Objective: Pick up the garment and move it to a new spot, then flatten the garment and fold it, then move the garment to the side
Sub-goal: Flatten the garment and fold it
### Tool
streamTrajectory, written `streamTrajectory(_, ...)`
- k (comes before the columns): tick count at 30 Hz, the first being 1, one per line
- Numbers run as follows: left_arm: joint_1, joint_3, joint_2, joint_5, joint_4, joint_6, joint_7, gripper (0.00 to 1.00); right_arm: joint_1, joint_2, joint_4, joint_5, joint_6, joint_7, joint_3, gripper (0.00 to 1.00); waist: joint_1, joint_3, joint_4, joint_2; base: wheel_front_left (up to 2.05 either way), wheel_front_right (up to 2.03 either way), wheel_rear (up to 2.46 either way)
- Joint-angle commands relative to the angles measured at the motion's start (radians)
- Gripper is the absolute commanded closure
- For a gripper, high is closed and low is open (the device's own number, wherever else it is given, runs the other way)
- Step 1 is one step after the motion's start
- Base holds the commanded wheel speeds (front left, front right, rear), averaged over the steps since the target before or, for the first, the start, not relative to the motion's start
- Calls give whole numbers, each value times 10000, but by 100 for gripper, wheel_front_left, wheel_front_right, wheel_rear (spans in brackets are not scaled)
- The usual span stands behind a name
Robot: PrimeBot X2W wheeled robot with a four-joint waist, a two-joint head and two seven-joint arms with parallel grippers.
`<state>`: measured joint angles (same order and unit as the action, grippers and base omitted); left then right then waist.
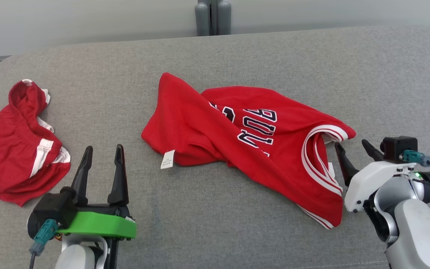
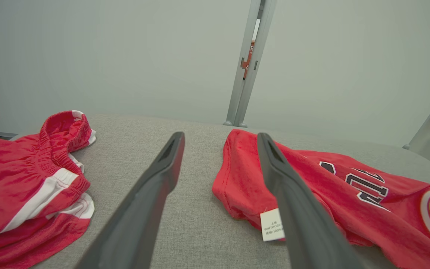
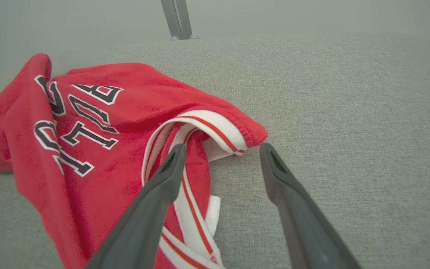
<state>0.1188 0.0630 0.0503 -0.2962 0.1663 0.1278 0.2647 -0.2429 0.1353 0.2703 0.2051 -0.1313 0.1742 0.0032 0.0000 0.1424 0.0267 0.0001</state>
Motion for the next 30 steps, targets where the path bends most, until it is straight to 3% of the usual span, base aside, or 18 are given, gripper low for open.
streamTrajectory(1, 160, 33, 7, -12, -13, 36, -8, 0, -233, 81, 200, -230, 8, 158, -51, 0, 0, 117, 67, -1, 0, 0, 0)
streamTrajectory(6, 362, 165, 9, -126, -23, 38, -8, 0, -1008, 80, 1011, -952, 8, 238, -455, 0, 0, 342, 193, -1, 0, 0, 0)
streamTrajectory(12, 540, 277, 8, -172, 3, 37, -7, 0, -1695, 199, 2017, -909, 8, 156, -167, 0, 0, 570, 363, -1, 0, 0, 0)
streamTrajectory(22, 694, 249, 9, -184, -54, 38, -7, 0, -1797, 253, 2477, -721, 10, -305, -113, 0, 0, 800, 413, -1, 0, 0, 0)
streamTrajectory(25, 747, 248, 9, -223, -90, 39, -7, 0, -1830, -154, 2545, 24, 10, -526, -762, 0, 0, 840, 392, -1, 0, 0, 0)
streamTrajectory(30, 846, 332, 11, -201, -112, 39, -7, 0, -1865, -616, 2502, 2795, 8, -346, -1345, 0, 0, 893, 347, -1, 0, 0, 0)
